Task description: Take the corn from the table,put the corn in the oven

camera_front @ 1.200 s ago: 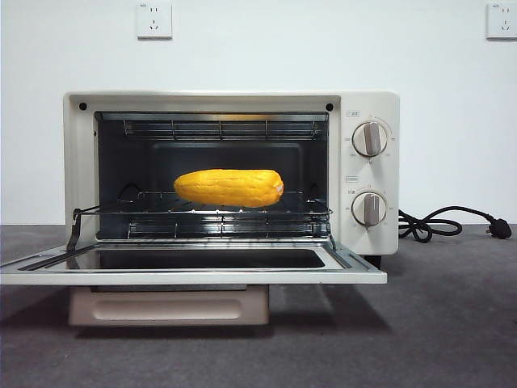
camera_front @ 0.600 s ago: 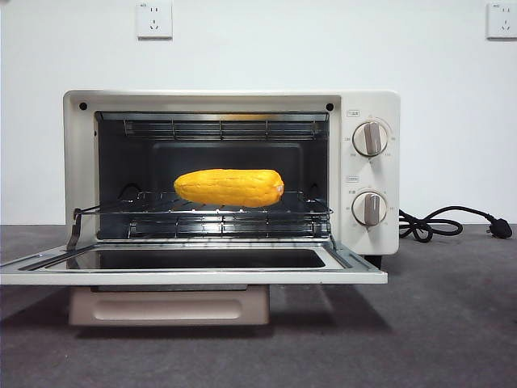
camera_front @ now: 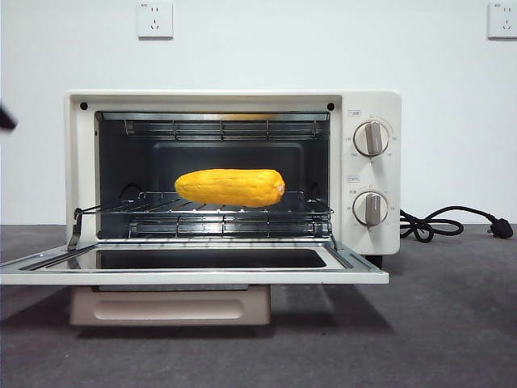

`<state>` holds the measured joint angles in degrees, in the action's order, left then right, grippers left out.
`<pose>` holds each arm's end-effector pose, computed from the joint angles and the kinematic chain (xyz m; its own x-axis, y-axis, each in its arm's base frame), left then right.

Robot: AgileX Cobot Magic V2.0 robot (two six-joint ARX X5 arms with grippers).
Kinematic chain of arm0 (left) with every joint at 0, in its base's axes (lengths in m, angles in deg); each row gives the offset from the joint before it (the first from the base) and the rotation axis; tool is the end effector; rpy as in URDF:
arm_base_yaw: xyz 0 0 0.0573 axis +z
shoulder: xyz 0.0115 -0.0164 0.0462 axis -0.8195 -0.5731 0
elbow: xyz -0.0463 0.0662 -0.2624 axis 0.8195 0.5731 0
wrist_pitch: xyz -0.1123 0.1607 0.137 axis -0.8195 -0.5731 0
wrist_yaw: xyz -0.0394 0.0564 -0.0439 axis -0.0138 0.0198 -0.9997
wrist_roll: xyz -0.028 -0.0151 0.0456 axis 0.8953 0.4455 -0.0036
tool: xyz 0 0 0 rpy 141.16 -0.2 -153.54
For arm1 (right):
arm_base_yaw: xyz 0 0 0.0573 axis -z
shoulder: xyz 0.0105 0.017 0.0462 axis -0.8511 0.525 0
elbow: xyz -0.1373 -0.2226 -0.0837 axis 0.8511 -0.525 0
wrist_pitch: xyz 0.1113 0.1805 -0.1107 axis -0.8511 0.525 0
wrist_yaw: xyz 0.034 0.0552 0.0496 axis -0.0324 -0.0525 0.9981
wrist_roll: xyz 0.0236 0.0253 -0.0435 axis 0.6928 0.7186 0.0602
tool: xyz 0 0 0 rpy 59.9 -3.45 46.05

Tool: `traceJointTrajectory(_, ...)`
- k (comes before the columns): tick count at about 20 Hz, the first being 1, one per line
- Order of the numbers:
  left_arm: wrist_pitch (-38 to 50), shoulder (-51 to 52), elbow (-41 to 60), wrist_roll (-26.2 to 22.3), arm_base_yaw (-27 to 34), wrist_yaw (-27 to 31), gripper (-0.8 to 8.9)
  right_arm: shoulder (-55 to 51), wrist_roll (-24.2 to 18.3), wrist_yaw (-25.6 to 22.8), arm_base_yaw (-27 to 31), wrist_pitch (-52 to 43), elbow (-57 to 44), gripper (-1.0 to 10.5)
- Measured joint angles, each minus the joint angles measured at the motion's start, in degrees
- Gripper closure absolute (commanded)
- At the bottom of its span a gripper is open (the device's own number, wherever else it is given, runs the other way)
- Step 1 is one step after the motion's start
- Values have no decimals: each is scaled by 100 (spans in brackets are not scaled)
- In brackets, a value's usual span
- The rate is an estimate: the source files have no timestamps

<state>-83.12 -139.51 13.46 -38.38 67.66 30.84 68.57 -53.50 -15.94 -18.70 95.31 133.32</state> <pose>0.1960 0.0187 0.2484 0.5017 -0.6801 -0.5346 0.2802 0.7124 -0.6434 0.0422 0.1160 0.4174 0.6367 0.6589 -0.4005 -0.7506 0.6486 -0.1260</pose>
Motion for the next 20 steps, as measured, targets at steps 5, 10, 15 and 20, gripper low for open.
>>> traceJointTrajectory(5,245,-42,588,68,46,192,822,31,-77,483,509,52,0,958)
traceJointTrajectory(10,315,-247,638,105,55,872,822,247,-297,1565,1587,542,0,958)
traceJointTrajectory(15,398,-918,638,105,57,872,822,549,-717,2529,2503,817,0,958)
traceJointTrajectory(20,448,-1362,638,127,0,704,822,782,-1038,2857,3377,905,0,958)
